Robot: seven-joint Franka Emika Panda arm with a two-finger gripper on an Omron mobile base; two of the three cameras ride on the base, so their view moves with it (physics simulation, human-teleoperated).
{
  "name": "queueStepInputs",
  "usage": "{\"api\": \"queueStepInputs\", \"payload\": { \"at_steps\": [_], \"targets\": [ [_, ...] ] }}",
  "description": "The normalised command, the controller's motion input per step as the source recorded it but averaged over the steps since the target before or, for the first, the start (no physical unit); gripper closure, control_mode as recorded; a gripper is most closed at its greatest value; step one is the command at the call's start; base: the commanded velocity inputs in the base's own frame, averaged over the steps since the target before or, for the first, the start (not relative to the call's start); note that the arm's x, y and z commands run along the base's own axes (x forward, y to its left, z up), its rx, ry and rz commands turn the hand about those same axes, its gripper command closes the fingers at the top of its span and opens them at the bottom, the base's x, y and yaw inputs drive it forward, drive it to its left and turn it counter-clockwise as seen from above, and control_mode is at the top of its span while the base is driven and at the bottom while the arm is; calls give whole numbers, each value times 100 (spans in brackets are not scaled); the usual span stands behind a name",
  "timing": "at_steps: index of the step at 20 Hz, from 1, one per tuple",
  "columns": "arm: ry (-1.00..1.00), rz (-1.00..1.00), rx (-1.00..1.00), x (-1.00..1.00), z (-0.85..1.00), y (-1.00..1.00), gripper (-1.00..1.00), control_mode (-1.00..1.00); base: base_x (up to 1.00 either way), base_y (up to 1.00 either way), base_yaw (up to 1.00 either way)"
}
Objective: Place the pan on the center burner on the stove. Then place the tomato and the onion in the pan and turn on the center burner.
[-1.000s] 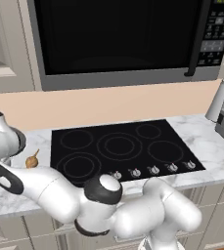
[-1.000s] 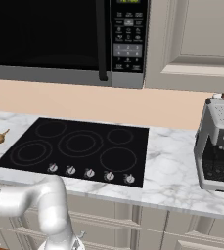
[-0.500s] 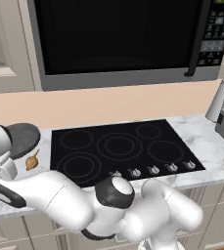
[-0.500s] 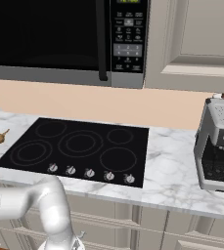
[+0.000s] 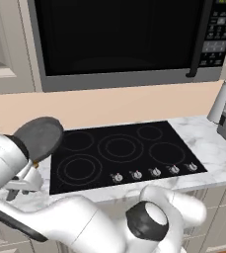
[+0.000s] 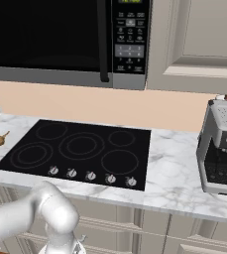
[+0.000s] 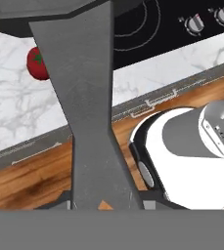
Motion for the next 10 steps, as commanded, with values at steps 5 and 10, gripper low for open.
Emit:
{"api": "queueStepInputs", "payload": {
  "at_steps": [5, 10],
  "targets": [
    [-19, 4, 14, -40, 0, -100, 100, -100, 0, 0, 0],
    [-16, 17, 24, -14, 0, -100, 100, -100, 0, 0, 0]
  ]
}}
